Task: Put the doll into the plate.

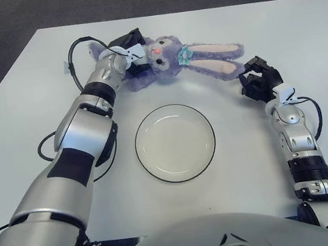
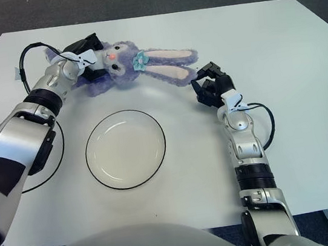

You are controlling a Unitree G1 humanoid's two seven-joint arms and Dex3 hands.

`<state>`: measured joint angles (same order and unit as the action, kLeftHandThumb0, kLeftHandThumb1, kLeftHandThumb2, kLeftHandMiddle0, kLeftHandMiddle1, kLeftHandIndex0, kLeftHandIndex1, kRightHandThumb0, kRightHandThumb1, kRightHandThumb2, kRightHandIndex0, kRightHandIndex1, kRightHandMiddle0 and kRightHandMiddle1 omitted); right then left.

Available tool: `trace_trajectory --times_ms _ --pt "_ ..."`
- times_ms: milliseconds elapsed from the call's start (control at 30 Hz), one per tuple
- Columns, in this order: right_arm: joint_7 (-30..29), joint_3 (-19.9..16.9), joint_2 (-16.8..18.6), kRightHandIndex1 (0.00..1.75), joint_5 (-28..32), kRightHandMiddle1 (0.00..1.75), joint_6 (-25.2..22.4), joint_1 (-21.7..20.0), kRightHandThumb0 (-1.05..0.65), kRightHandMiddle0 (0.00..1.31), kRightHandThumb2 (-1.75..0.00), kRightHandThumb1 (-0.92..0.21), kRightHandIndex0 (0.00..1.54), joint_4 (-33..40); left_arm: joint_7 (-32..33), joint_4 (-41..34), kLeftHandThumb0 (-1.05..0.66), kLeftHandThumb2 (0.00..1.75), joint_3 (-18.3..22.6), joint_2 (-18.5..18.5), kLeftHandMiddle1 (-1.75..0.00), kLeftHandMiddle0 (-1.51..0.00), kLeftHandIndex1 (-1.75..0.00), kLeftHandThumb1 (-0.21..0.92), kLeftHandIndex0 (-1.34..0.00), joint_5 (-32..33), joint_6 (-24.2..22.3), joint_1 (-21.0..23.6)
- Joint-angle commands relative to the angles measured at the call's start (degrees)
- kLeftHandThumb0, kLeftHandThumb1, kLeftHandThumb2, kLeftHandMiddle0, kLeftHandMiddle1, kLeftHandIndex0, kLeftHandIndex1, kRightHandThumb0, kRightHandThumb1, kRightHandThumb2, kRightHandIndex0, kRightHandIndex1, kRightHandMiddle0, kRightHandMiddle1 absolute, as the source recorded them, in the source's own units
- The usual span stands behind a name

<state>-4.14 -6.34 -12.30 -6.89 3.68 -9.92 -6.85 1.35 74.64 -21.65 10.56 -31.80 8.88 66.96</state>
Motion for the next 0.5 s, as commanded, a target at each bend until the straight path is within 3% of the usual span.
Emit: trace_trajectory --times_ms 0,233,333,467 --pt "-4.1 0.2 0.7 1.69 -3.5 1.63 2.9 -0.5 -0.38 0.42 -0.67 -0.73 0.78 3.6 -1.9 0.7 0.39 1.23 -0.1 -3.0 -1.73 -0.57 -1.75 0.37 -0.64 0.8 -0.8 -1.5" --pt "-6.1 0.7 1.0 1.71 -5.3 1.64 3.9 -0.7 -0.38 0.41 -0.69 -0.72 0.77 4.5 -1.9 0.7 0.44 1.22 0.1 -3.2 -1.74 -0.55 -1.75 0.38 -0.66 0.6 -1.0 -1.5" --pt "-12.8 2.3 1.1 1.73 -11.7 1.66 9.8 -7.8 -0.38 0.38 -0.68 -0.75 0.75 4.8 -1.3 0.8 0.44 1.22 -0.3 -5.0 -1.75 -0.55 -1.75 0.38 -0.66 0.3 -1.9 -1.5" --pt "-14.5 3.1 1.0 1.71 -13.7 1.61 10.9 -10.0 -0.37 0.39 -0.55 -0.81 0.68 4.8 -1.3 0.7 0.44 1.22 -0.4 -5.3 -1.75 -0.55 -1.75 0.38 -0.67 0.3 -2.2 -1.6"
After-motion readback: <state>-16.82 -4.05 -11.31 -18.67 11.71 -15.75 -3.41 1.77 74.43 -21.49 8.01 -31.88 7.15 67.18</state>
